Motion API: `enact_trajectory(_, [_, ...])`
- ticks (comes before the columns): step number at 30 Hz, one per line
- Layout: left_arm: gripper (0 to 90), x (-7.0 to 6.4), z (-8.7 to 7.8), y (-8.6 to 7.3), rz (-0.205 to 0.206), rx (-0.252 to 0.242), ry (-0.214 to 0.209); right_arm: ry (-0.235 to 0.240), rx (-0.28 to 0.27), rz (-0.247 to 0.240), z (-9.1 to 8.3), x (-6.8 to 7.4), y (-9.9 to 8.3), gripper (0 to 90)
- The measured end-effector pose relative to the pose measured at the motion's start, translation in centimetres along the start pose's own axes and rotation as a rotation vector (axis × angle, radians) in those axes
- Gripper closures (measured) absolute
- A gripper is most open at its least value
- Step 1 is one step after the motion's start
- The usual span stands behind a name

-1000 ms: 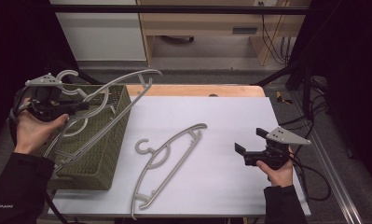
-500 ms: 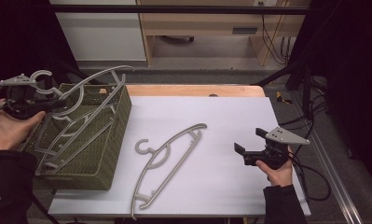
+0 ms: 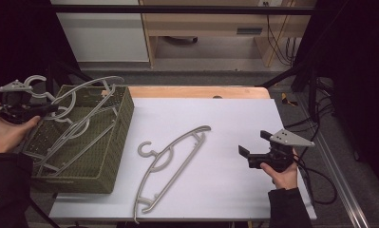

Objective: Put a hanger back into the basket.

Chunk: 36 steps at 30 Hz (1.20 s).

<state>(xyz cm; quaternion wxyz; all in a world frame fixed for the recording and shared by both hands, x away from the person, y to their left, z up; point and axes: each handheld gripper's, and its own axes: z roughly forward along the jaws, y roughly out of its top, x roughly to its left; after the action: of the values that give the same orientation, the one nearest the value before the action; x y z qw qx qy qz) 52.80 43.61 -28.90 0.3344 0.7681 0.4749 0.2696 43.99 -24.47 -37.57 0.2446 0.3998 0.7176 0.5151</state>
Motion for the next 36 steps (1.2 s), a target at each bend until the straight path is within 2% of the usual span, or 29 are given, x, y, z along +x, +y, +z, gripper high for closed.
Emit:
enact_trajectory(3, [80.1, 0.0, 0.8, -0.5, 0.014, 0.025, 0.017, 0.000, 0.001, 0.000, 0.0, 0.0, 0.0, 1.4])
enact_trajectory(5, [80.1, 0.0, 1.0, -0.6, 0.013, 0.028, 0.014, -0.001, 0.001, 0.001, 0.0, 0.0, 0.0, 1.4])
enact_trajectory(10, [80.0, -0.4, 2.1, -0.9, 0.059, 0.081, 0.042, 0.002, 0.000, -0.001, 0.1, 0.0, 0.0, 1.4])
enact_trajectory(19, [80.1, -1.3, 2.7, 0.7, 0.115, 0.071, 0.080, 0.001, 0.007, -0.003, 0.2, 0.0, -0.1, 1.5])
enact_trajectory(25, [80.0, -0.8, 3.6, -0.5, 0.086, 0.063, 0.080, 0.005, 0.006, -0.002, 0.2, 0.0, -0.1, 1.5])
enact_trajectory(26, [79.9, -0.8, 3.9, -0.7, 0.092, 0.065, 0.080, 0.005, 0.006, -0.001, 0.2, 0.0, -0.1, 1.5])
enact_trajectory(27, [80.0, -1.0, 4.3, -0.9, 0.092, 0.080, 0.070, 0.005, 0.005, -0.001, 0.2, 0.1, -0.1, 1.4])
enact_trajectory(28, [80.0, -1.2, 4.7, -1.0, 0.105, 0.103, 0.079, 0.006, 0.007, -0.004, 0.2, 0.0, -0.1, 1.5])
enact_trajectory(29, [80.0, -1.2, 4.7, -1.0, 0.105, 0.103, 0.079, 0.006, 0.007, -0.004, 0.2, 0.0, -0.1, 1.5])
enact_trajectory(30, [80.0, -1.2, 5.2, -1.5, 0.104, 0.136, 0.091, 0.004, 0.006, -0.003, 0.2, 0.0, -0.1, 1.4])
enact_trajectory(32, [80.0, -0.8, 5.4, -2.1, 0.070, 0.136, 0.066, 0.004, 0.007, -0.002, 0.2, 0.1, -0.1, 1.5])
enact_trajectory(33, [80.0, -0.8, 5.4, -2.1, 0.070, 0.136, 0.066, 0.003, 0.007, -0.002, 0.3, 0.1, -0.1, 1.5])
enact_trajectory(34, [80.0, -0.7, 5.7, -2.7, 0.049, 0.155, 0.054, 0.006, 0.008, -0.002, 0.3, 0.1, -0.1, 1.5])
enact_trajectory(36, [80.0, -0.9, 6.3, -3.1, 0.045, 0.197, 0.055, 0.006, 0.009, -0.003, 0.3, 0.1, -0.1, 1.5])
